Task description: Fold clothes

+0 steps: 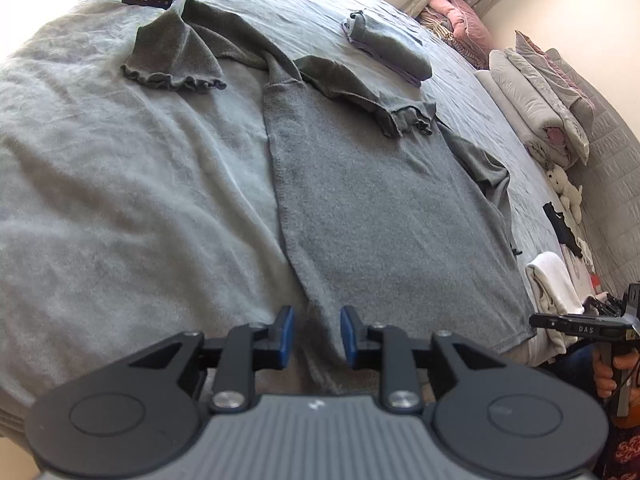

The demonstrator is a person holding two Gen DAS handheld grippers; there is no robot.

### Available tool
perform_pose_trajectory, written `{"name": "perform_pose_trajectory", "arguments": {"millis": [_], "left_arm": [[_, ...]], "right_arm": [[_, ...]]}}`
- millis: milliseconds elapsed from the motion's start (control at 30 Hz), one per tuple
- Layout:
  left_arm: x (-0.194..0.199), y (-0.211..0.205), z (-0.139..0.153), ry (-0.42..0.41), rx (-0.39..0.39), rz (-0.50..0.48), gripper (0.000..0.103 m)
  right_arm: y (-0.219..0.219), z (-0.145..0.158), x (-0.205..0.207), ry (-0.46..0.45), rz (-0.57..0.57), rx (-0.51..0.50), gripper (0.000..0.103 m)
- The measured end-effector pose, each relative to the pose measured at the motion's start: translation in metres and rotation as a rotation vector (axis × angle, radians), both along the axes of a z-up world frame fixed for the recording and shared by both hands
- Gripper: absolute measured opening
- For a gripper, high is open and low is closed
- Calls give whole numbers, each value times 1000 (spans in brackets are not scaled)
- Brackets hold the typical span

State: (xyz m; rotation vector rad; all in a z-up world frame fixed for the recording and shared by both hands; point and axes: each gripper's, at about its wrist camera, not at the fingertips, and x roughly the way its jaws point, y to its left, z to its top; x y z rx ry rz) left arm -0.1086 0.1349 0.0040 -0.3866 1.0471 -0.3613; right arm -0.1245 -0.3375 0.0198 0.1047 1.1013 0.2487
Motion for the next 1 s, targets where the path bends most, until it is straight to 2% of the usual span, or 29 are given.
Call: {"name": "perform_pose_trajectory", "arguments": {"millis": [33,67,400,567,800,1000], "left_arm": [[4,1,2,-11,-1,9,32],[9,1,4,-23,-4,16,33],[73,1,-6,-106,-23,125,35],[112,-3,-16,-134,-18,178,35],[152,-13,-28,-154,-15,202,34],[178,-12,-34,-170,-60,216,33]], "right_arm": [[0,3,2,-13,-4,5,46],[0,5,5,-25,-8,8,47],[5,11,54,-145,-60,95,47],[5,-3,92,-167,-104,130,47],[-5,-19,141,-194,-173,163,47],[-14,-27,175,-231,-220,259,47]]}}
